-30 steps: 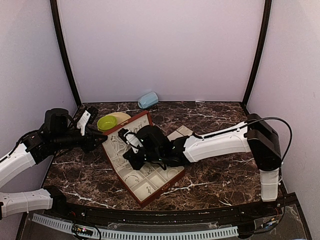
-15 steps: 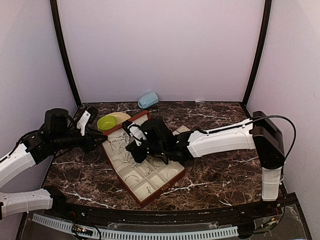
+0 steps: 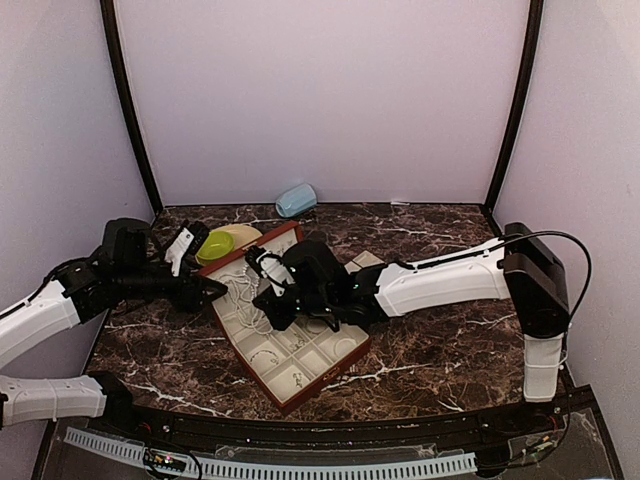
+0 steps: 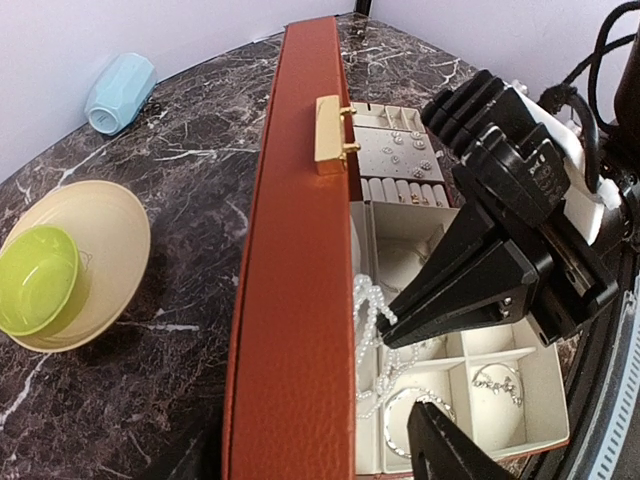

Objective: Organize the mixed jewelry
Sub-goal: Adjust the necklace on the necklace hanger.

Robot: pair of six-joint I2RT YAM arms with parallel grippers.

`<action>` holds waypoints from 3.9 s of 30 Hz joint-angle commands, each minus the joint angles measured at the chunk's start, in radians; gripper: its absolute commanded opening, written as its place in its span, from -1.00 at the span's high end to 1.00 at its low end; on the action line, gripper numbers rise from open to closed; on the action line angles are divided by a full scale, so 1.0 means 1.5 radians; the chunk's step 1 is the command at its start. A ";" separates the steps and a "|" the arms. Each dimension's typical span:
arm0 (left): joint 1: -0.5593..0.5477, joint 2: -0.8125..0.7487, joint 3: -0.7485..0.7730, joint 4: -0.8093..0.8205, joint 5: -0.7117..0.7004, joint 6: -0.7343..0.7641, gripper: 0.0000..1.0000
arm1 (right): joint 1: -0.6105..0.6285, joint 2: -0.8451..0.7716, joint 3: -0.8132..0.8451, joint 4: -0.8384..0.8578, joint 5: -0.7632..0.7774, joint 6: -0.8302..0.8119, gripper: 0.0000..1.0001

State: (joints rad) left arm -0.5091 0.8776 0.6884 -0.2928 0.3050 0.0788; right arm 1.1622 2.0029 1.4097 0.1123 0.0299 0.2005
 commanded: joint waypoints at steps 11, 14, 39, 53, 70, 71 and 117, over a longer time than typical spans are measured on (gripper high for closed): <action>-0.050 0.083 0.068 -0.024 -0.071 0.060 -0.38 | -0.001 -0.006 -0.018 0.041 -0.016 0.019 1.00; -0.069 0.095 0.074 -0.030 -0.096 0.069 -0.37 | -0.002 -0.005 -0.025 0.039 -0.017 0.026 1.00; -0.076 0.060 0.051 -0.007 -0.088 0.060 0.59 | -0.002 -0.012 -0.055 0.049 -0.012 0.058 1.00; -0.076 0.060 0.038 -0.002 -0.088 0.061 0.86 | -0.004 -0.085 -0.046 0.084 0.106 0.037 1.00; -0.076 0.055 0.032 0.002 -0.080 0.062 0.95 | -0.010 -0.016 -0.047 0.101 0.117 0.055 1.00; -0.075 0.054 0.032 0.002 -0.080 0.063 0.95 | -0.010 -0.013 -0.049 0.102 0.117 0.059 1.00; -0.076 0.051 0.029 0.004 -0.081 0.064 0.96 | -0.018 -0.020 -0.089 0.138 0.082 0.089 1.00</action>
State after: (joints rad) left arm -0.6254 0.9737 0.7509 -0.2920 0.1829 0.1356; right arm 1.1442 1.9820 1.3136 0.2680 0.1749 0.3321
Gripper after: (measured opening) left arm 0.302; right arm 0.018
